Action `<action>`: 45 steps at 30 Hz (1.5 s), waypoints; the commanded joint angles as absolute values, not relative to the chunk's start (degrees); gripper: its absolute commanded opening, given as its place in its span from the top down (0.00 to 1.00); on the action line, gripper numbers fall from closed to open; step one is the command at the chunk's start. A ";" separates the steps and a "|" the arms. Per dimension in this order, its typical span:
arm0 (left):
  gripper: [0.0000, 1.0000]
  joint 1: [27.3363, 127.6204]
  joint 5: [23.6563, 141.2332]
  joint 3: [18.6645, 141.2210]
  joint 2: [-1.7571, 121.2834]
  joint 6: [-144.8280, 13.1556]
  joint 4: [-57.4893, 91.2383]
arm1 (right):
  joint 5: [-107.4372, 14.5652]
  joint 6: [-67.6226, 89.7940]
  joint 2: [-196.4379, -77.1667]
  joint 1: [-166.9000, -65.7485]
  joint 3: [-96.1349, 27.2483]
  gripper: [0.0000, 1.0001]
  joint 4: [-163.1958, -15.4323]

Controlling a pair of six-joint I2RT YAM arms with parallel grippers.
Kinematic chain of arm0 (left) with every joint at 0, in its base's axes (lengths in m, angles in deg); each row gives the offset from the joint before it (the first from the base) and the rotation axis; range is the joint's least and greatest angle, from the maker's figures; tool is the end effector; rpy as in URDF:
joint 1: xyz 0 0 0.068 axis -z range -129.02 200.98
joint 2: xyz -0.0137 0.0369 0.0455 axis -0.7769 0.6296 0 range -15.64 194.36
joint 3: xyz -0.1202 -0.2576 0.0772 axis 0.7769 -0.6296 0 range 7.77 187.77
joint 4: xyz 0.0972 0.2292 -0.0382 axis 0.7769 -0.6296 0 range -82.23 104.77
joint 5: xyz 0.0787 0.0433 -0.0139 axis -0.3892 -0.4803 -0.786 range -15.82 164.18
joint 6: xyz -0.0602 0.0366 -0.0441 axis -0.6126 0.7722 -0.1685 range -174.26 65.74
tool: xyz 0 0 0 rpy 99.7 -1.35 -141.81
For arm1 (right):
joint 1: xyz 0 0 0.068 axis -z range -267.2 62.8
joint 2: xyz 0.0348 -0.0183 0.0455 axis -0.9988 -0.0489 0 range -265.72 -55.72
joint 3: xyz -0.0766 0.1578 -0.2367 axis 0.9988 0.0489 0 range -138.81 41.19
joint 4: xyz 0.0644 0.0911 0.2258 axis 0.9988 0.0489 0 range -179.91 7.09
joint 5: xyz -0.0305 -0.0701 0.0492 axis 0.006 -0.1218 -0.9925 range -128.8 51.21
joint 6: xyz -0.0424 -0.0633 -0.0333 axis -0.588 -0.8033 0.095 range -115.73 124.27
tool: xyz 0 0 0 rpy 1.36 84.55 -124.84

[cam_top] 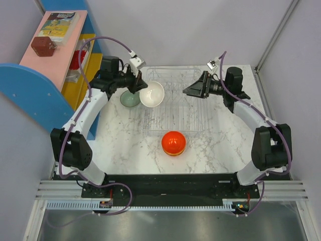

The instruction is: Load the bowls into the dish rack

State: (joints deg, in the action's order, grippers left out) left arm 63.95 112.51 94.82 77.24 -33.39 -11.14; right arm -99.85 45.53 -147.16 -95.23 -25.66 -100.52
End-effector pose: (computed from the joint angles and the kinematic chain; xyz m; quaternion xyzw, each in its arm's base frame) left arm 0.3654 -0.1304 0.3665 0.3929 0.7429 -0.2544 0.4785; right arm 0.3590 0.1148 0.3304 -0.1057 0.7398 0.5849 0.3153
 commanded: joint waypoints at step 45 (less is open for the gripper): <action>0.98 76.82 116.11 103.05 83.32 -35.27 -6.41 | -103.74 53.83 -152.31 -100.82 -22.62 0.16 -114.86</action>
State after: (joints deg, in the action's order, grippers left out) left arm 76.47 115.57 100.00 83.34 -34.40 -7.93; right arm -101.97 53.26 -152.10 -100.50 -22.45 -111.76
